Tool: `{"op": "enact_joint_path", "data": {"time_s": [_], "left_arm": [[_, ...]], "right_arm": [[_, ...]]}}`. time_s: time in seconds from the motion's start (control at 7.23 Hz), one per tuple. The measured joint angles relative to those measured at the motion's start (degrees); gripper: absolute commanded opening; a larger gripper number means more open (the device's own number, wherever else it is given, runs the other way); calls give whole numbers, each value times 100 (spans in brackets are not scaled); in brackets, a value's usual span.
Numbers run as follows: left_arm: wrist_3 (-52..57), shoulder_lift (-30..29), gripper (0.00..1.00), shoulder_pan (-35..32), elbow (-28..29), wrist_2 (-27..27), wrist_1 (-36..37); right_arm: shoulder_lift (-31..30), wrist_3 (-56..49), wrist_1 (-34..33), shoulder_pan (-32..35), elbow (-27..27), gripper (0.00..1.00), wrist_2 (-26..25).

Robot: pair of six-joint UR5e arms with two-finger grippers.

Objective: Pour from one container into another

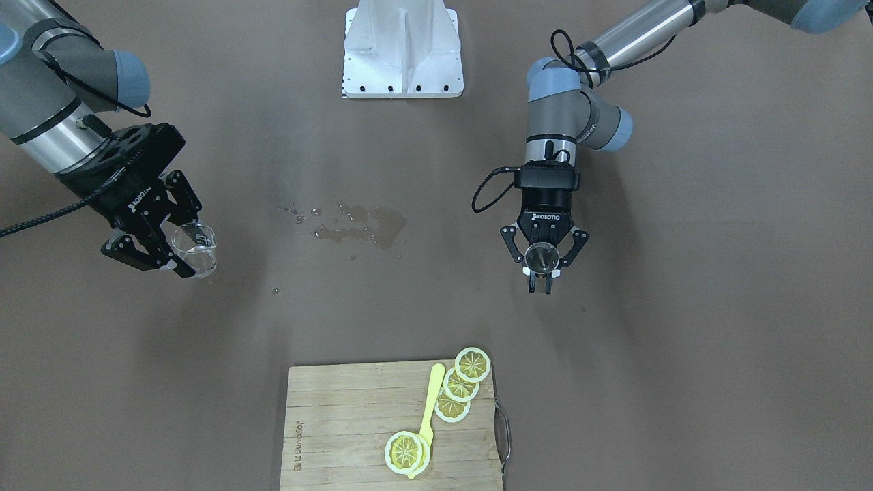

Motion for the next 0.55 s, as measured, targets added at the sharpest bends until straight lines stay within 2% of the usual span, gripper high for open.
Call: {"op": "enact_joint_path", "data": {"time_s": [0.28, 0.55], "left_arm": [[877, -9, 0, -17, 13, -645, -759], [1179, -4, 0, -21, 49, -1197, -1229]], "right_arm": [[170, -369, -702, -57, 204, 0, 322], [462, -436, -1157, -77, 190, 0, 711]]}}
